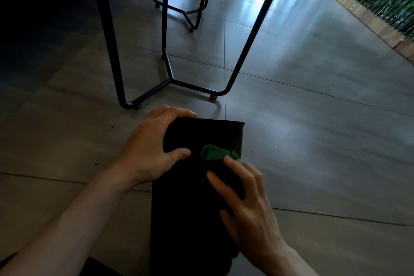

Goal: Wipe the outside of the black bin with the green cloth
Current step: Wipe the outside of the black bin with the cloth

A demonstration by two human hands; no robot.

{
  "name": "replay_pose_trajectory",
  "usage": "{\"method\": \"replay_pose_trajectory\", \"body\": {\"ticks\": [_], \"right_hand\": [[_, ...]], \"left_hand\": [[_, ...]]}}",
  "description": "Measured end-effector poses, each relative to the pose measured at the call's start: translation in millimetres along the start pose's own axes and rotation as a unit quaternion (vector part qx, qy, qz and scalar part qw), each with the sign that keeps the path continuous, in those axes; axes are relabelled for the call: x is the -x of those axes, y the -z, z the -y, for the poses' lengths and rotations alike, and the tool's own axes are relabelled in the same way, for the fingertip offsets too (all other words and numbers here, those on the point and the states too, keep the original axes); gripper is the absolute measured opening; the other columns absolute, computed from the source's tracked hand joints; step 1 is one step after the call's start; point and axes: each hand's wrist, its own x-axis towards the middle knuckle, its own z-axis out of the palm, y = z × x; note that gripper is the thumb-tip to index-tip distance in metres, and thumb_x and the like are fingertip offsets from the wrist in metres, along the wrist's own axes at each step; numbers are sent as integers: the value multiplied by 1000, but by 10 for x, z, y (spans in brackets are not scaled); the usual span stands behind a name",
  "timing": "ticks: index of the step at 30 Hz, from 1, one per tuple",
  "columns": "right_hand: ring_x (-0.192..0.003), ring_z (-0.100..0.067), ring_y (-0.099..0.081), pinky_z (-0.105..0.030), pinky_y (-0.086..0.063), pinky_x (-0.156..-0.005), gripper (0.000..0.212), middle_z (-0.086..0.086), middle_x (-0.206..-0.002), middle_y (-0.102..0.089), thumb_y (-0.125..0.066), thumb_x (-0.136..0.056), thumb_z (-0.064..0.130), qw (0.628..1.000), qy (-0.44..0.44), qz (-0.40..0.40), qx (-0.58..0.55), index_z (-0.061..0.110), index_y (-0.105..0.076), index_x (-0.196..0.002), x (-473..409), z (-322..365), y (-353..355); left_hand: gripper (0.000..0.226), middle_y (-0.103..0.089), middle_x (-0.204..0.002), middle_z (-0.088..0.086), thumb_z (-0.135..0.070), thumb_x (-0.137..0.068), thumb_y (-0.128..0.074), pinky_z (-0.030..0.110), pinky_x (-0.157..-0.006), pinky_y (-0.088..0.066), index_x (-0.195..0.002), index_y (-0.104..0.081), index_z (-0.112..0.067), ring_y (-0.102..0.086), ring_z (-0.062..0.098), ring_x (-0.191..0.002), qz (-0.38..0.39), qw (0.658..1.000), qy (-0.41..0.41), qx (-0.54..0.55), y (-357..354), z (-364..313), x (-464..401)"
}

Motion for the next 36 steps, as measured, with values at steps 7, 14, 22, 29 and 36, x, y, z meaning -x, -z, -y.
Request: {"method": "replay_pose_trajectory", "body": {"ticks": [7, 14, 22, 29, 36], "right_hand": [[-120, -29, -66, -42, -56, -98, 33, -5, -147, -49, -65, -101, 27, 975, 204, 50, 64, 32, -63, -133, 282, 112, -38], [-129, -40, -45, -42, -45, -107, 39, -16, -153, -39, -59, -97, 13, 995, -12, -103, 16, 19, -62, -135, -543, -142, 77], [-127, -21, -52, -34, -56, -96, 43, -4, -163, -26, -48, -106, 27, 926, 320, 103, 172, 37, -44, -148, 566, 82, -116], [-129, -40, -48, -50, -49, -101, 34, -11, -154, -38, -58, -105, 25, 990, 85, -75, 82, 25, -55, -139, -384, -355, 200], [-126, -38, -51, -46, -53, -97, 32, -9, -156, -39, -56, -103, 16, 971, 209, -5, 118, 26, -57, -134, 124, -235, -106]], "left_hand": [[70, -53, -123, -16, -21, -70, -88, 38, -101, -50, -130, -55, -40, -53, 10, -119, 15, 1000, -1, 7, 2, -45, 18], [70, -54, -121, -16, -16, -69, -87, 39, -102, -49, -128, -56, -37, -53, 10, -120, 14, 1000, -5, 11, 12, -71, 8], [69, -53, -122, -19, -18, -70, -87, 37, -102, -48, -128, -56, -38, -52, 8, -120, 23, 1000, -11, 6, -5, -115, 23], [71, -54, -123, -18, -11, -70, -86, 40, -104, -47, -128, -56, -38, -51, 11, -124, 11, 1000, -25, 0, -5, -165, -16], [69, -54, -123, -19, -15, -71, -85, 41, -104, -46, -127, -55, -40, -50, 12, -124, 20, 999, -36, -16, -10, -137, -37]]}}
